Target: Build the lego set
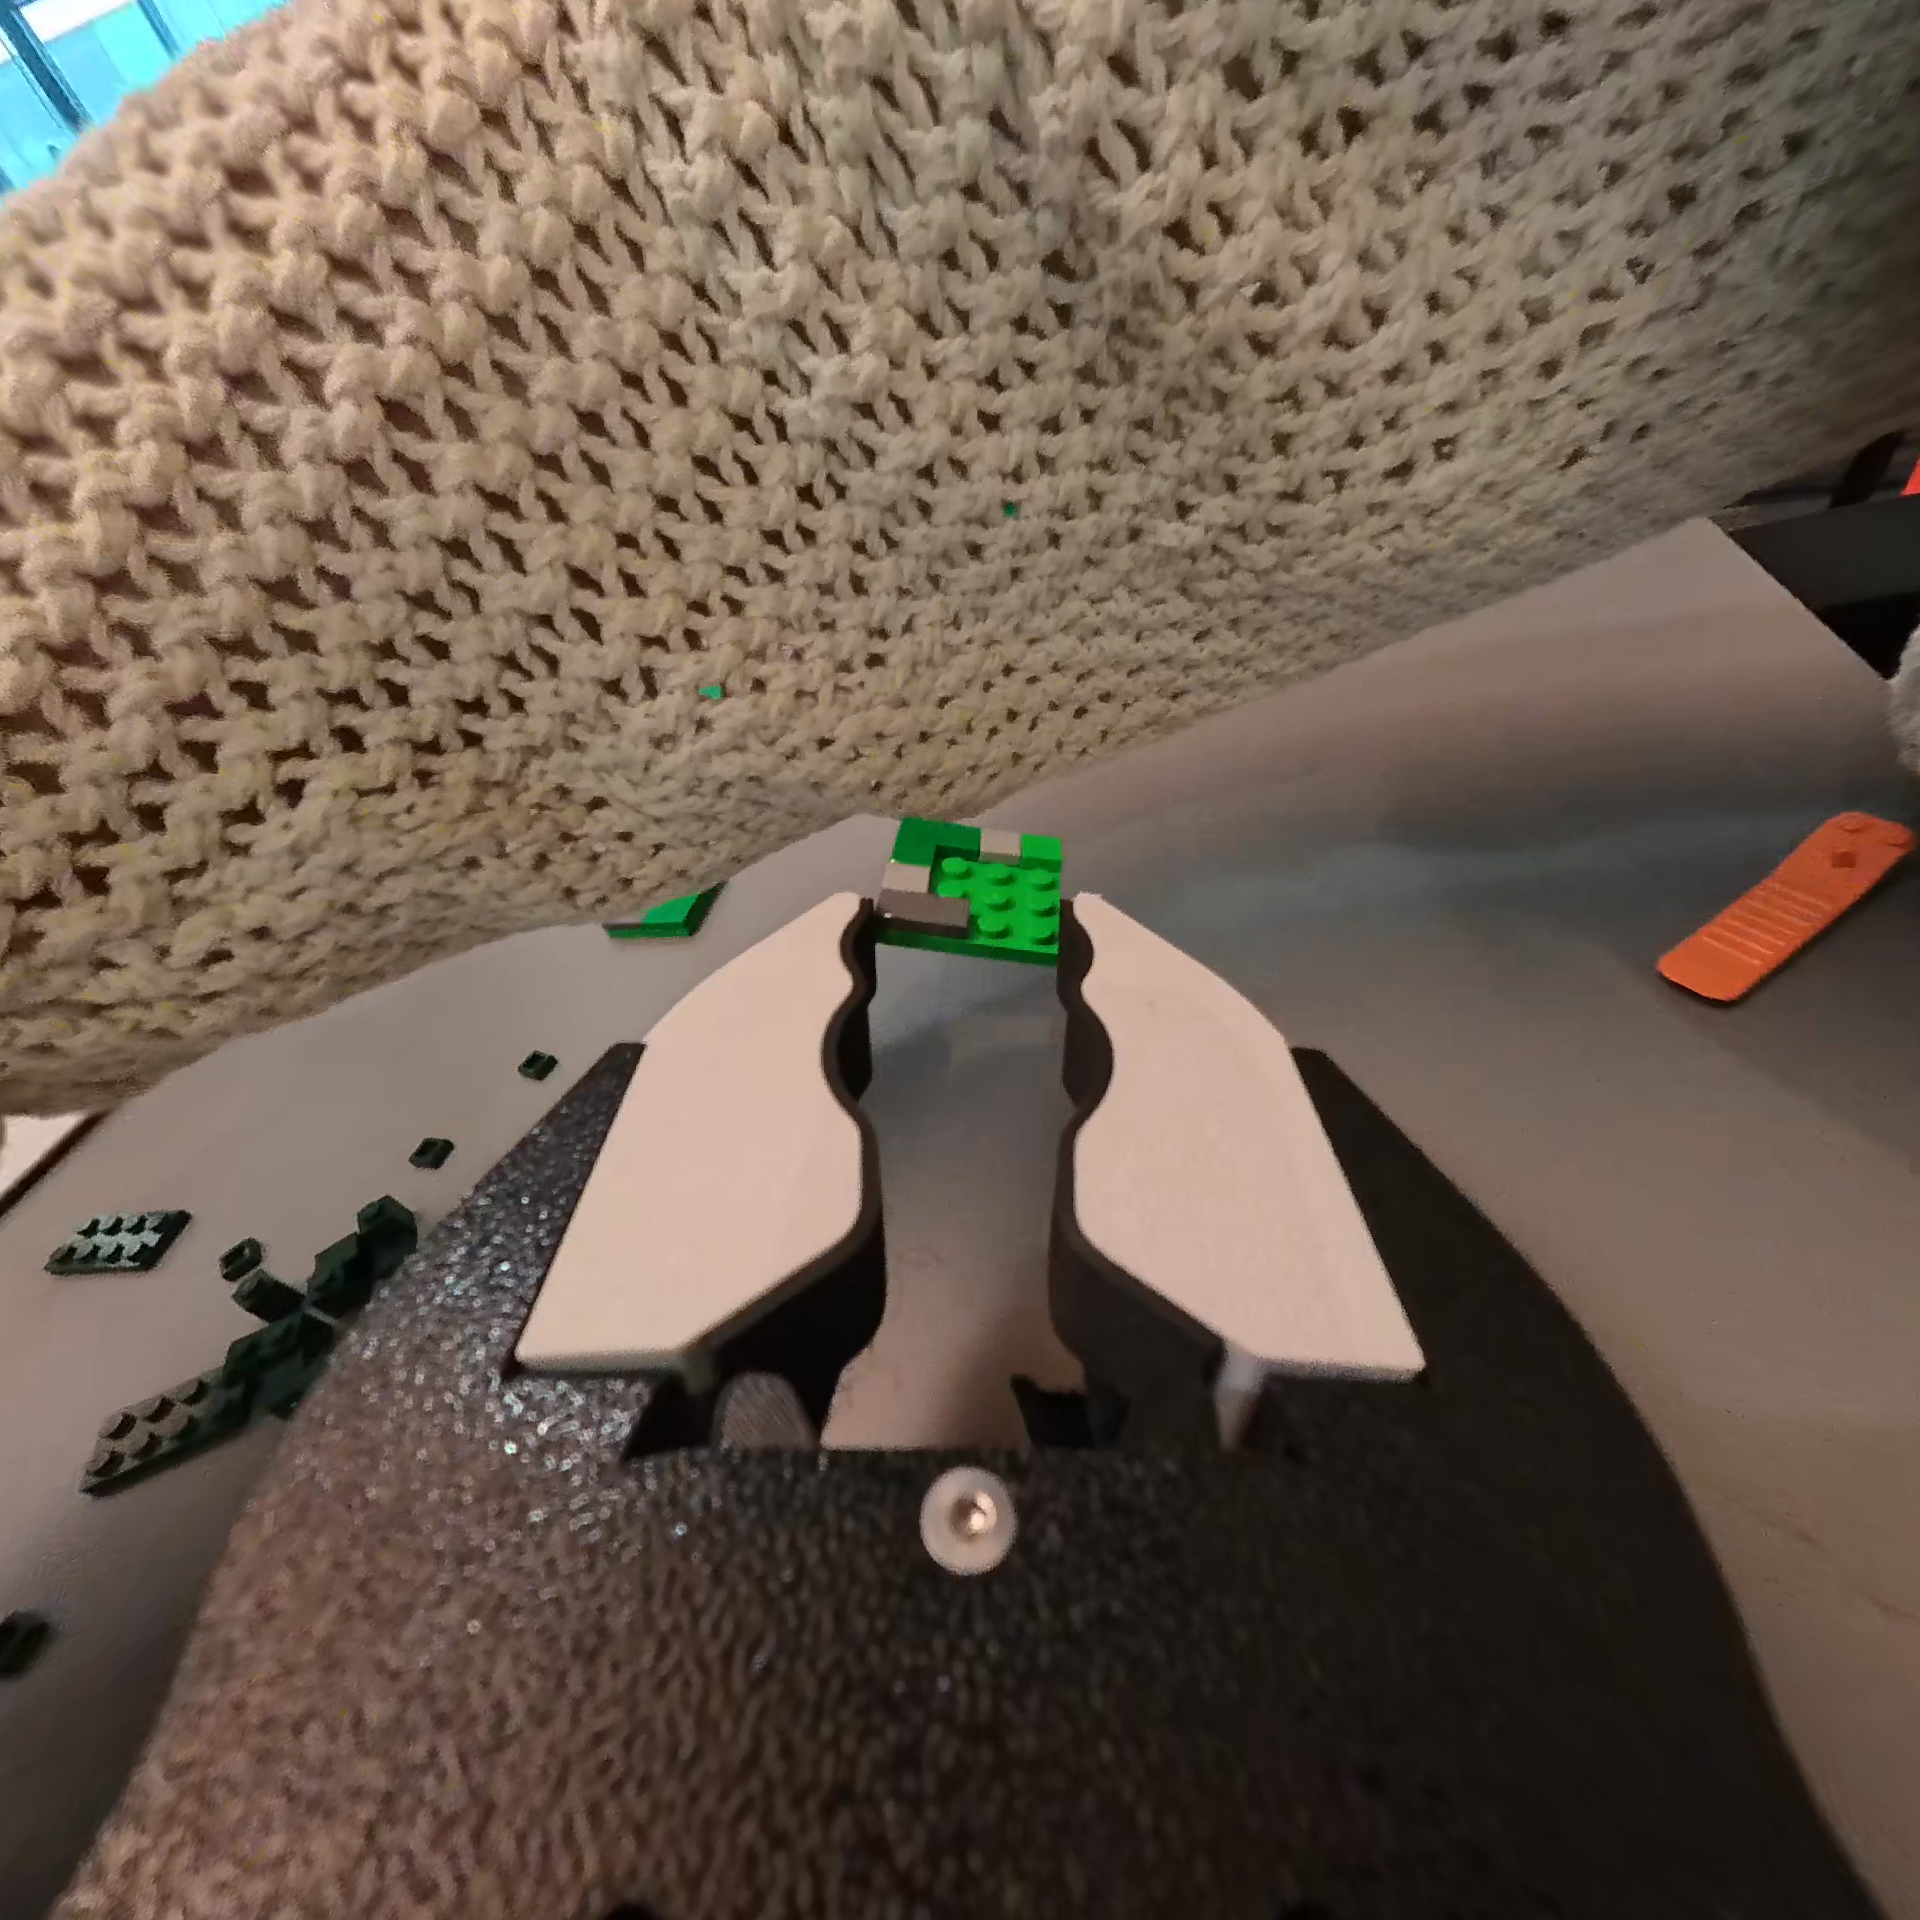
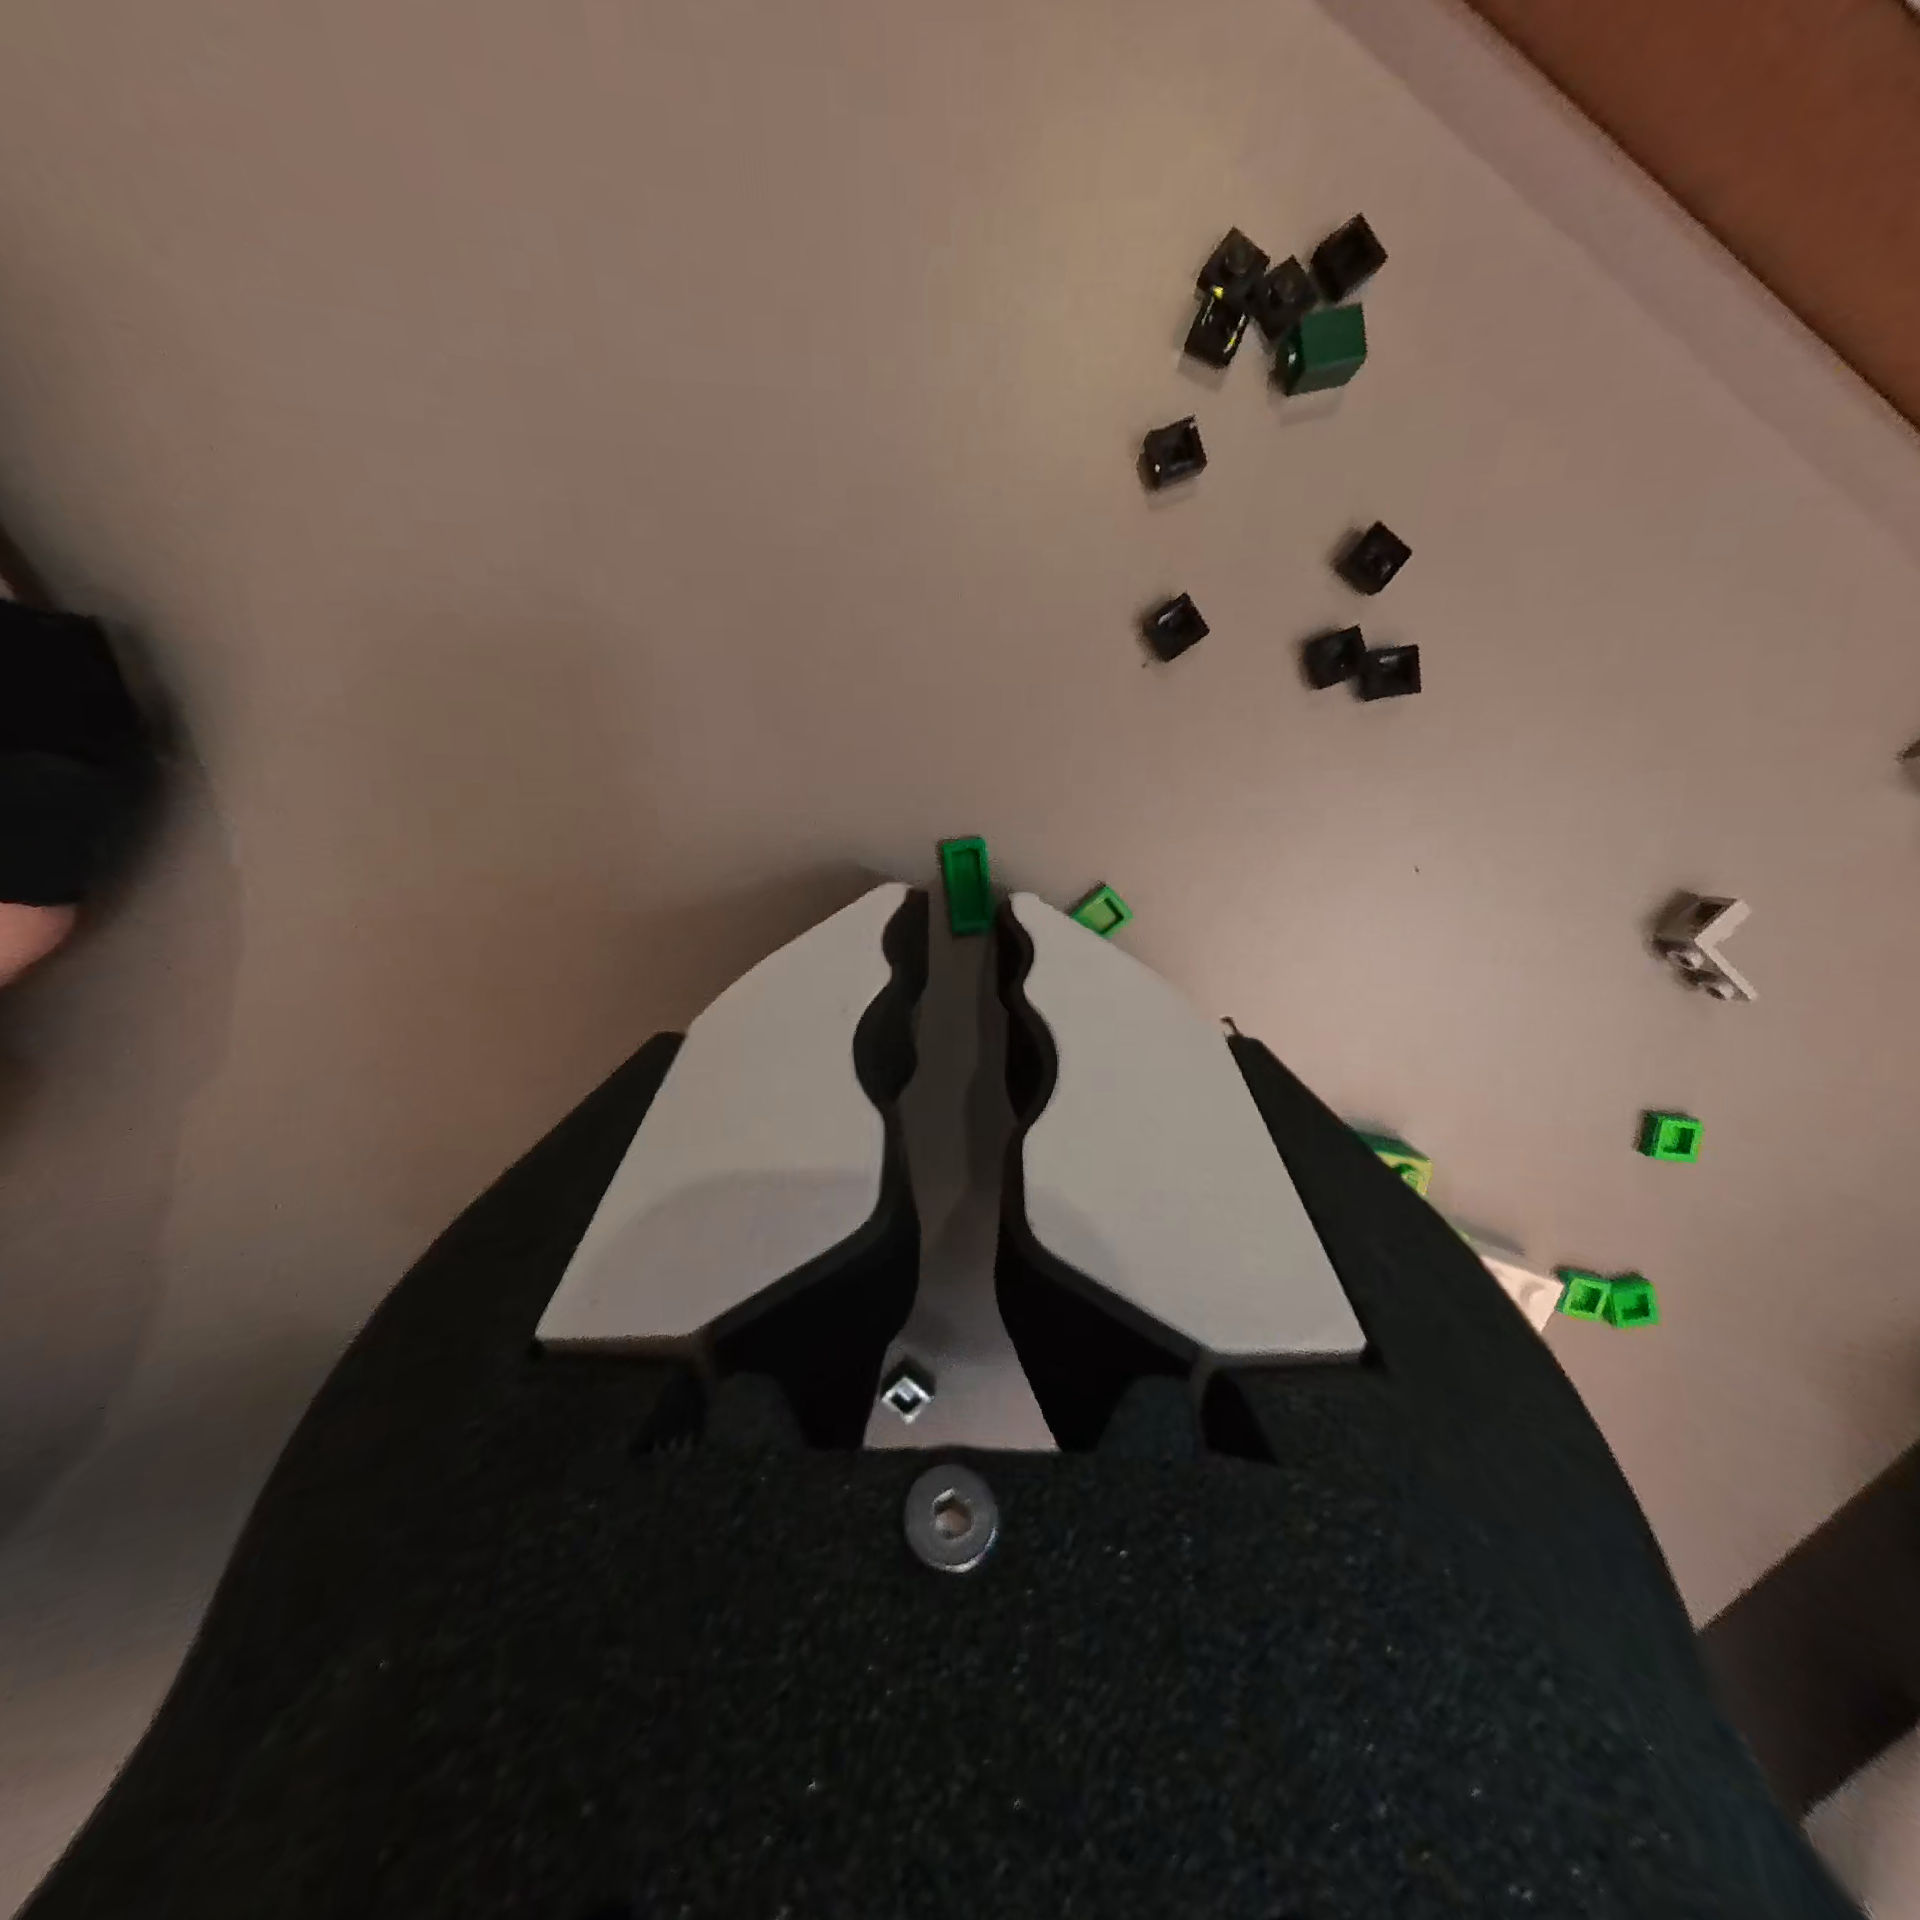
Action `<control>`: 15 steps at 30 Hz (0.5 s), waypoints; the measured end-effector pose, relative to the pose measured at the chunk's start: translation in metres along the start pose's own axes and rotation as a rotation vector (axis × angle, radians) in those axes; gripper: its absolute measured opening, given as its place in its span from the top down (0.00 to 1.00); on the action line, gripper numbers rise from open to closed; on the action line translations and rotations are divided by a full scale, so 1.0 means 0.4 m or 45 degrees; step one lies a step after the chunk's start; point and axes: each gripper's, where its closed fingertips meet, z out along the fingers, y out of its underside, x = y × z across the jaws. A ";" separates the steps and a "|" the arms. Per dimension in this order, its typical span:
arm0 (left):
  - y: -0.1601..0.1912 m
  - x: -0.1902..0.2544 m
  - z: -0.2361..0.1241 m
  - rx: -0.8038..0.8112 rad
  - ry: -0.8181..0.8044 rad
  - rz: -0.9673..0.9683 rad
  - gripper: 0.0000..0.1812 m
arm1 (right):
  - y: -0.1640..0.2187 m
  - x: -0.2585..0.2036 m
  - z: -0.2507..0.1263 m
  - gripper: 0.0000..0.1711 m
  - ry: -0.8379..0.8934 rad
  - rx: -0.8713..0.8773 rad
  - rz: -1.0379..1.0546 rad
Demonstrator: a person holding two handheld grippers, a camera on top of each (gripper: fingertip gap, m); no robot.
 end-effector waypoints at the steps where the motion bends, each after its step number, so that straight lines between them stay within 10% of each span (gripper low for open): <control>1: 0.000 0.000 0.000 -0.001 0.000 0.002 0.82 | 0.000 0.001 0.001 0.96 0.003 -0.002 -0.005; 15: -0.003 -0.036 -0.013 0.002 -0.128 -0.036 0.82 | 0.104 -0.184 -0.218 0.96 0.304 0.144 0.291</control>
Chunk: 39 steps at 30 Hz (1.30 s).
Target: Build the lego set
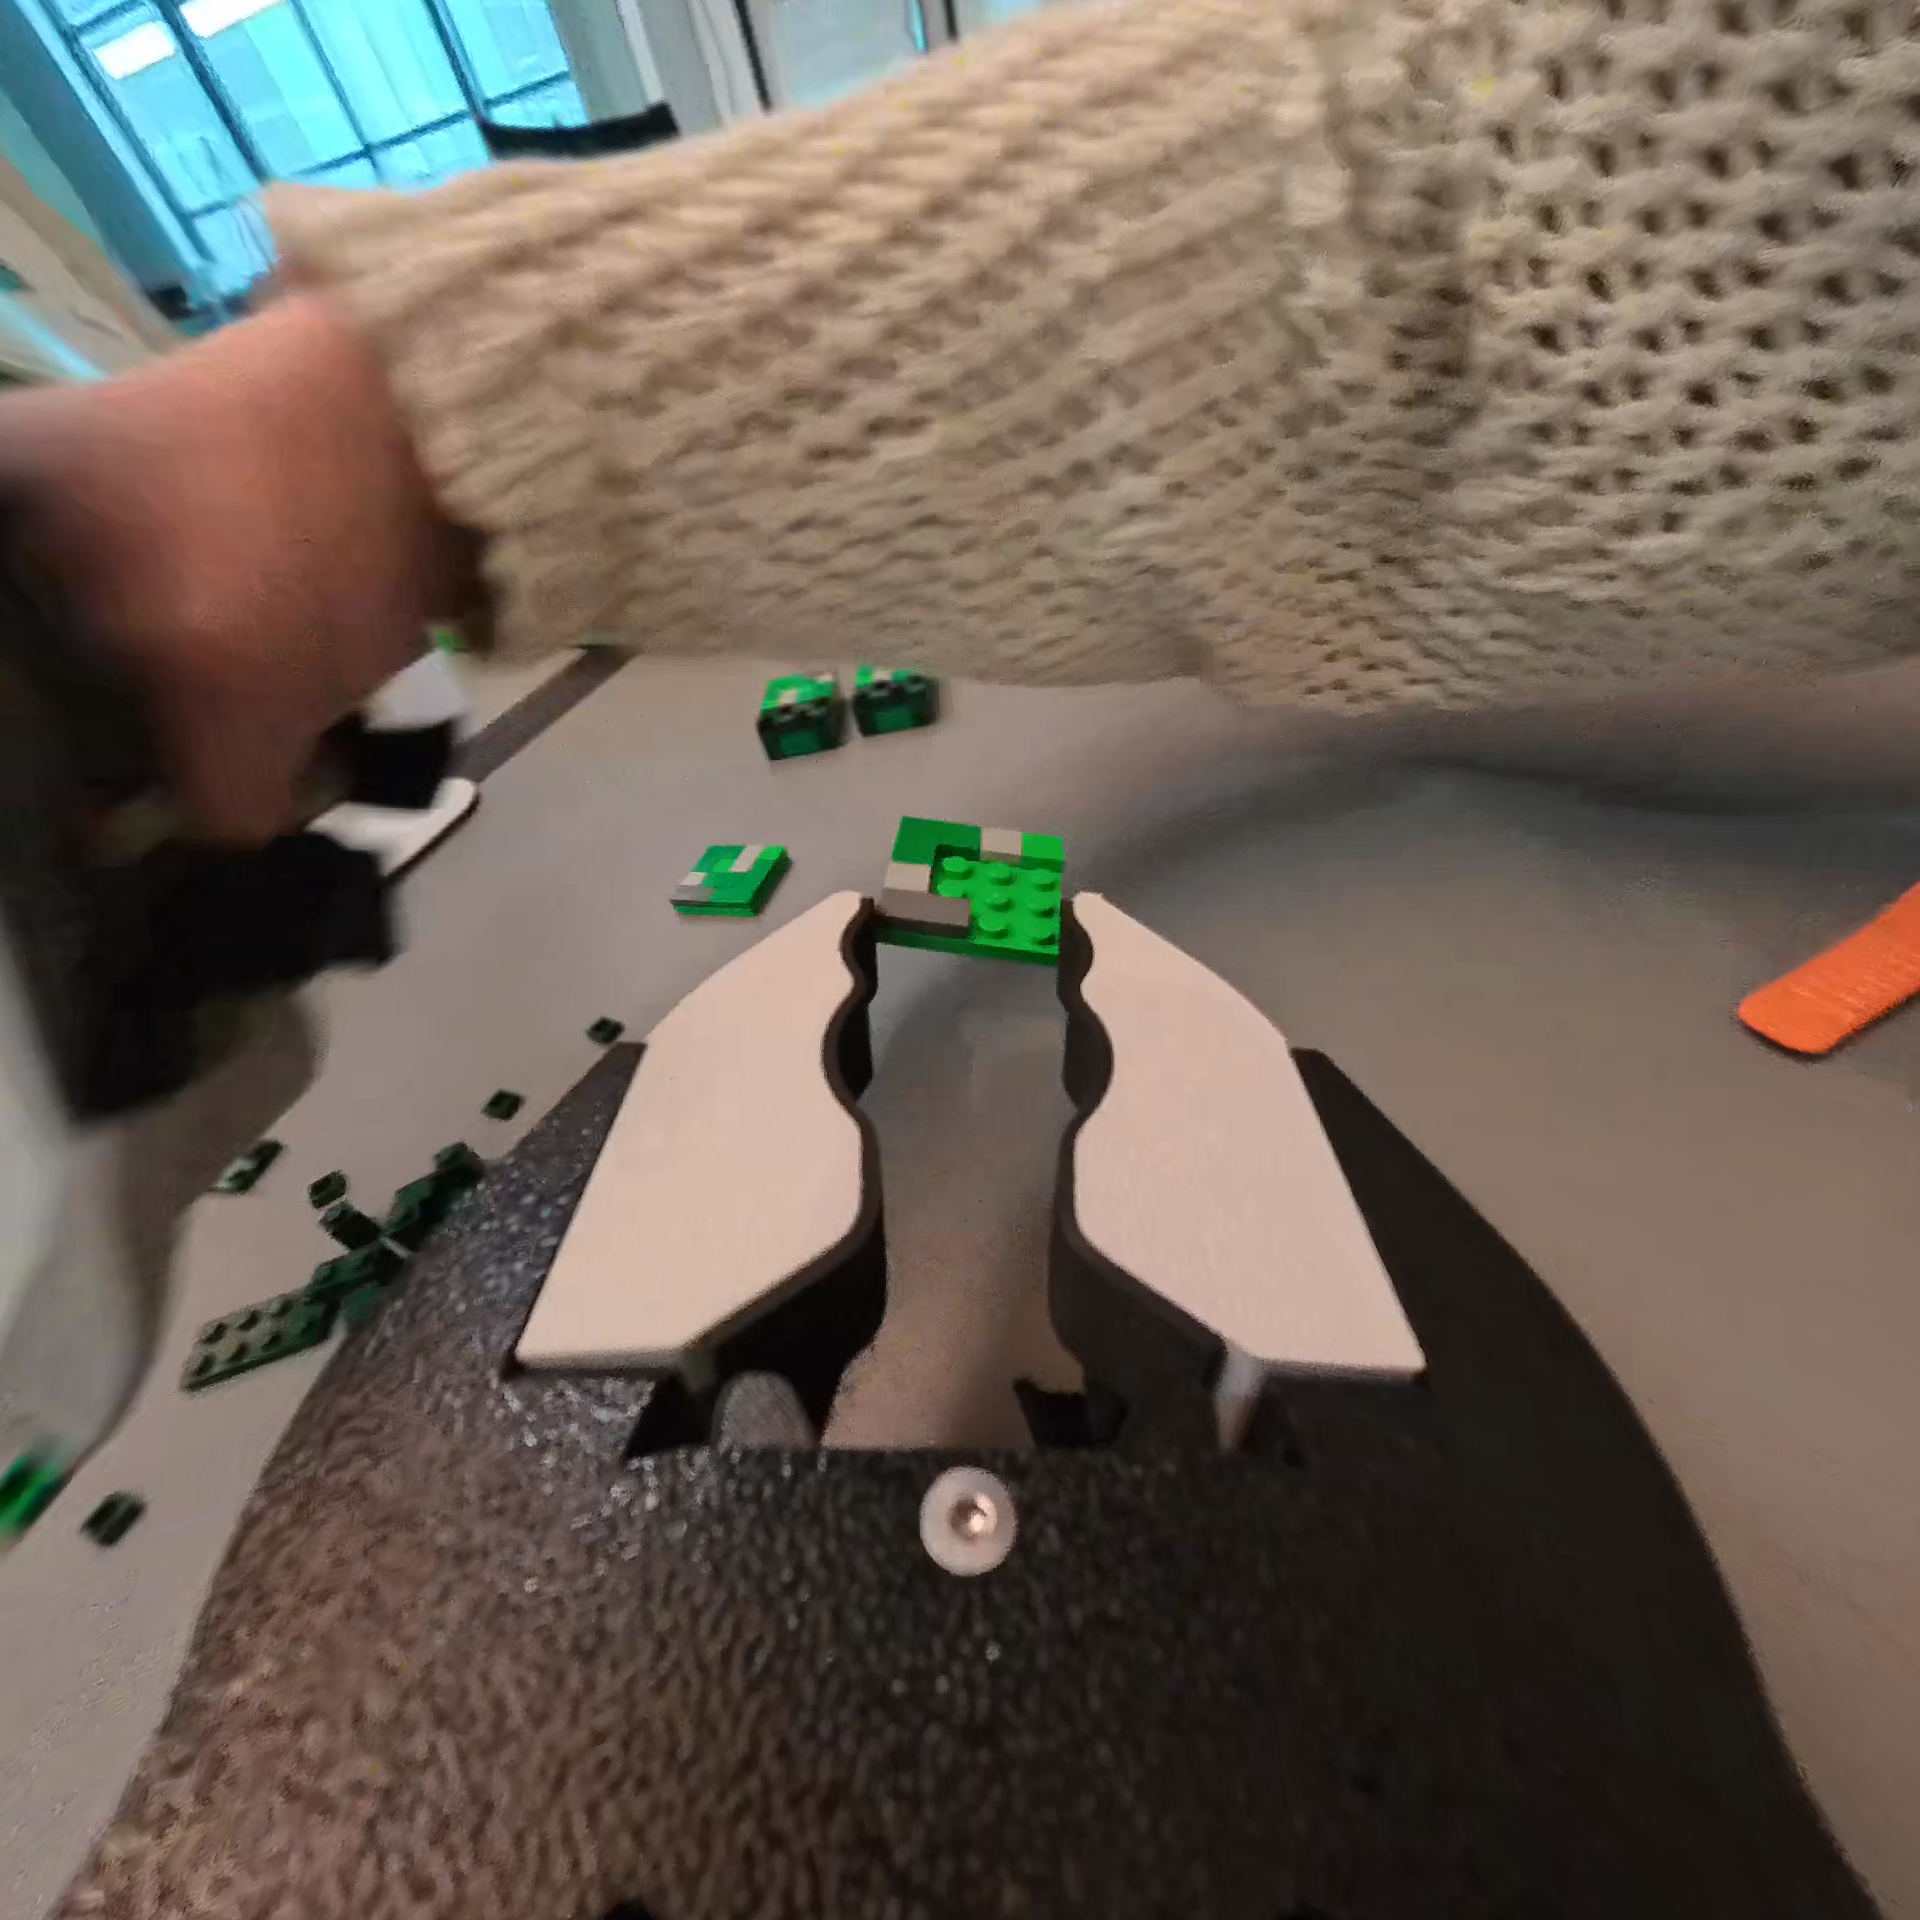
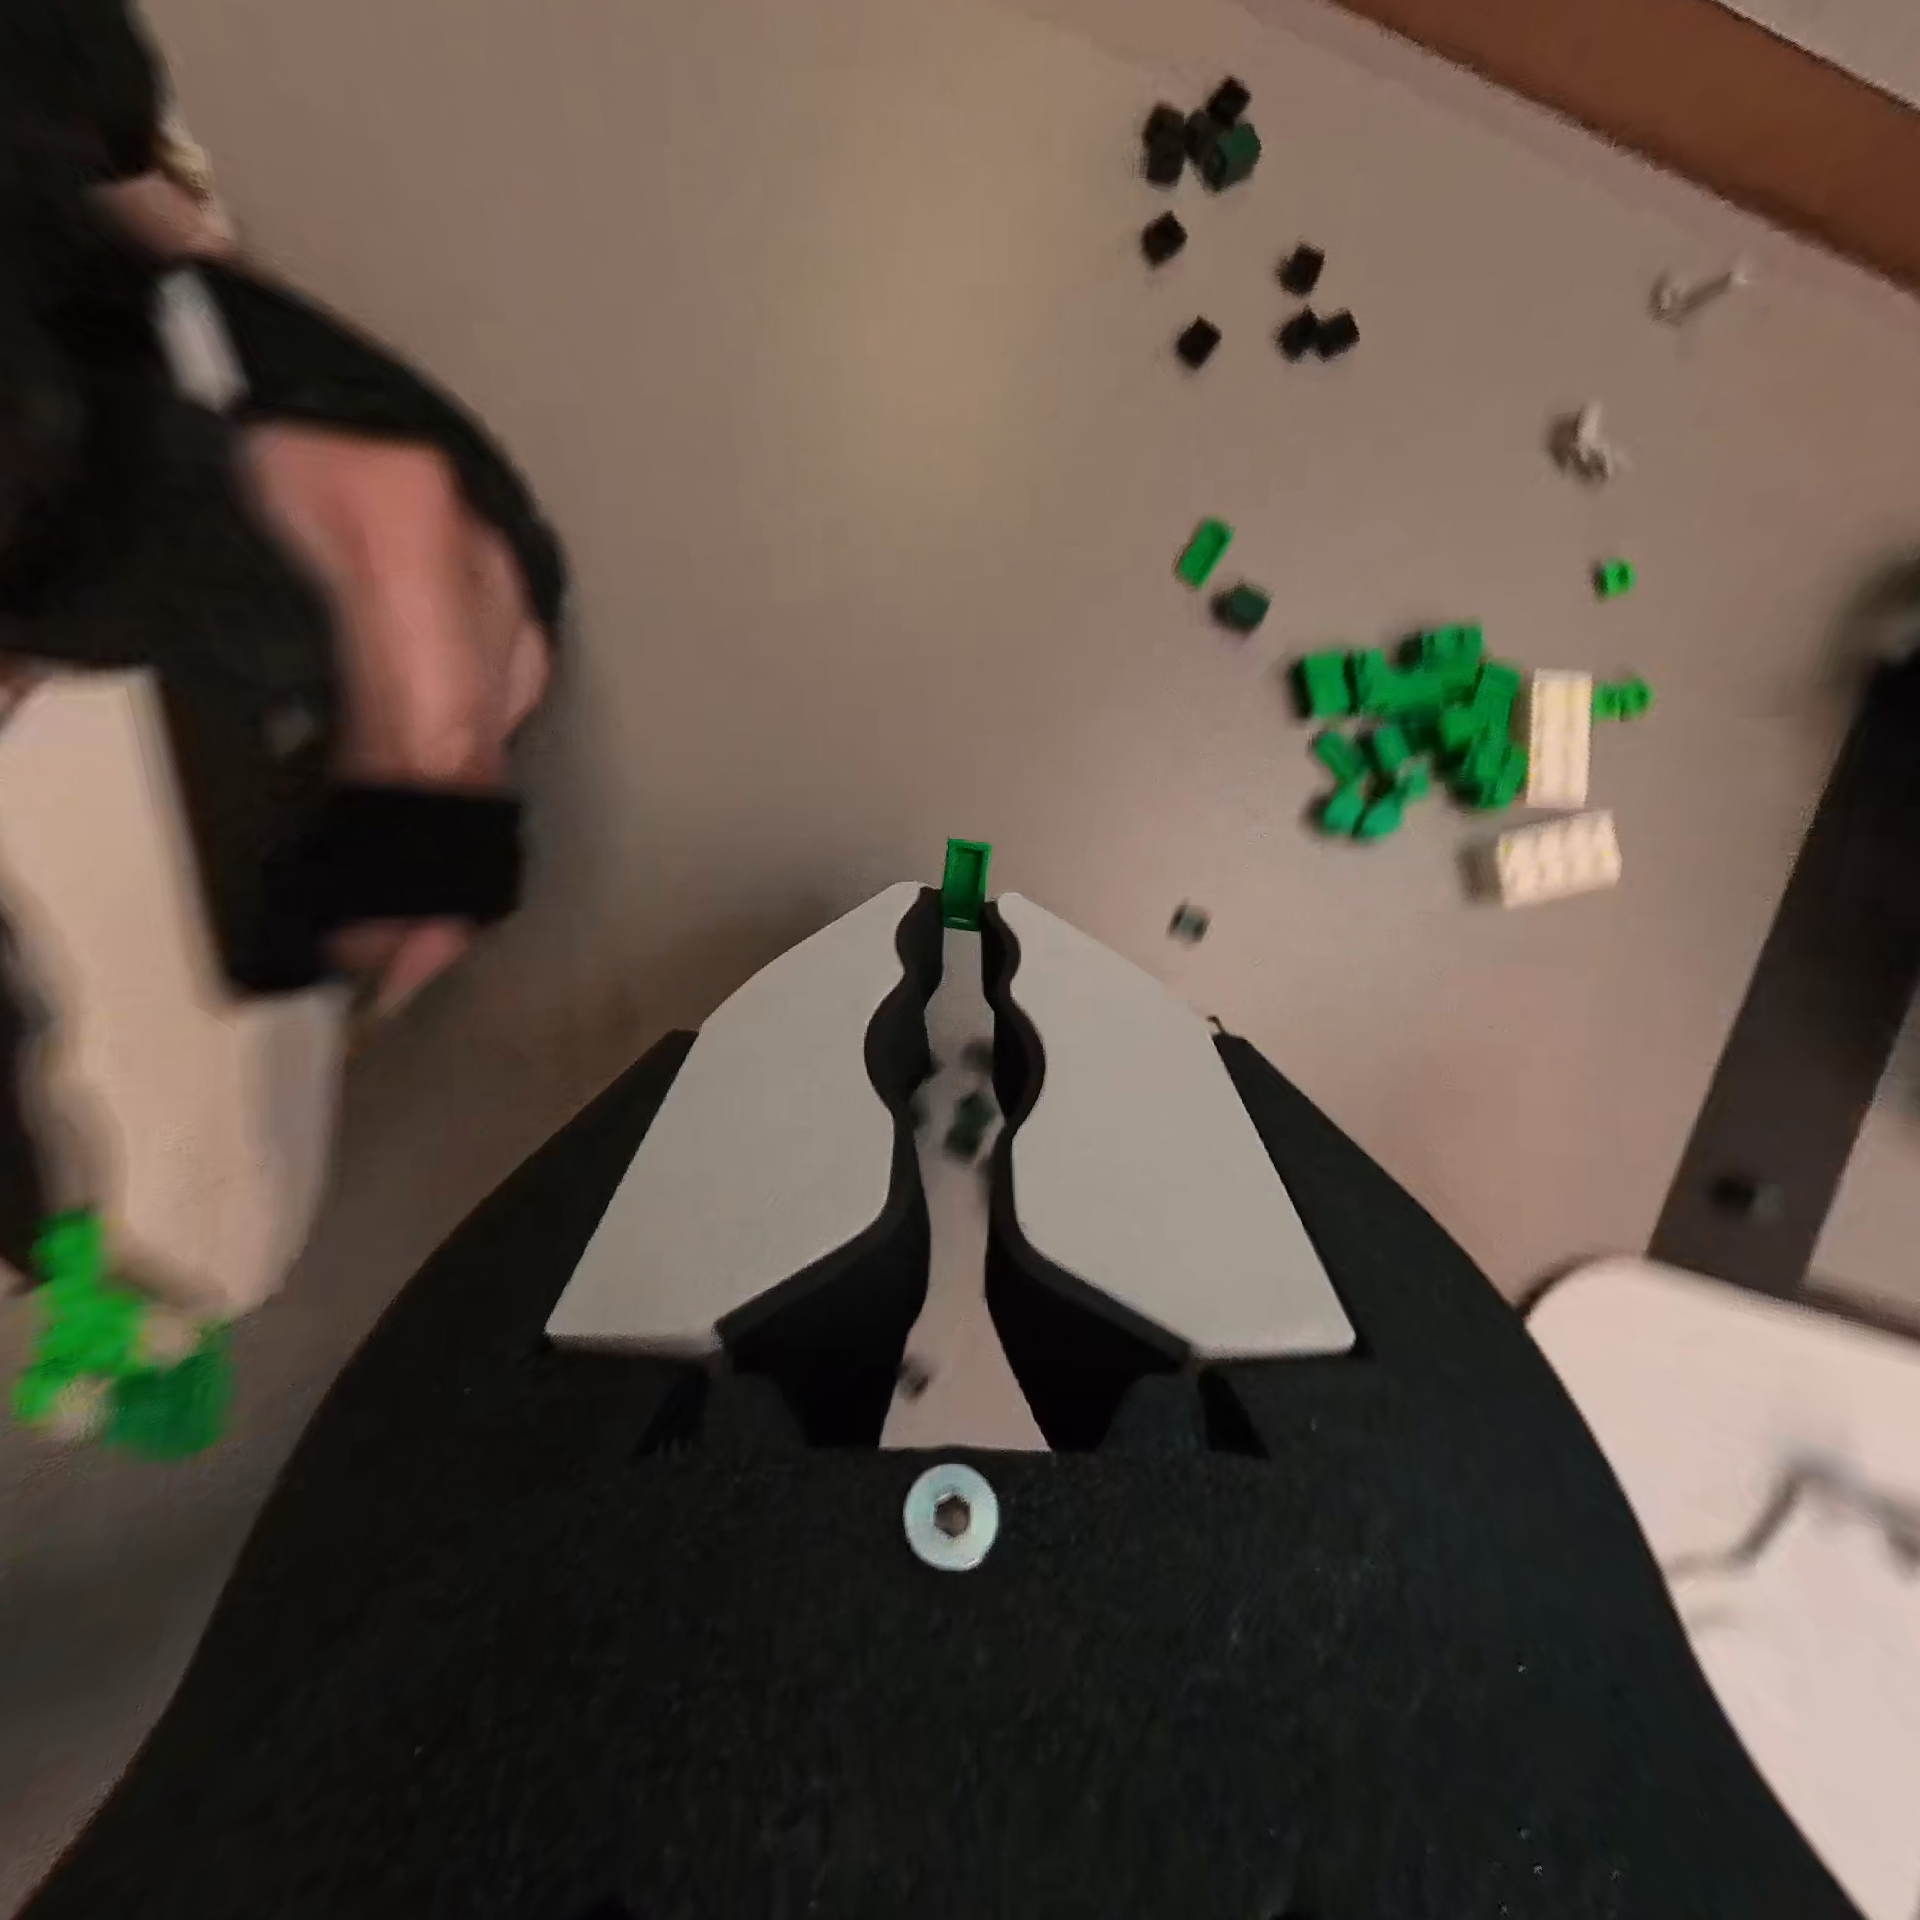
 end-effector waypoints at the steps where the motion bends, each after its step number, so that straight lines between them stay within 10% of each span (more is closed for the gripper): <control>1: -0.002 -0.011 -0.004 0.005 -0.030 -0.007 0.82 | 0.027 -0.026 -0.033 0.96 0.033 0.009 0.046; 12: 0.009 -0.039 0.003 -0.022 -0.141 -0.067 0.82 | 0.243 -0.333 -0.139 0.96 0.188 -0.200 0.238; 39: 0.051 0.020 0.040 -0.204 -0.050 0.107 0.82 | 0.261 -0.370 -0.131 1.00 0.169 -0.176 0.336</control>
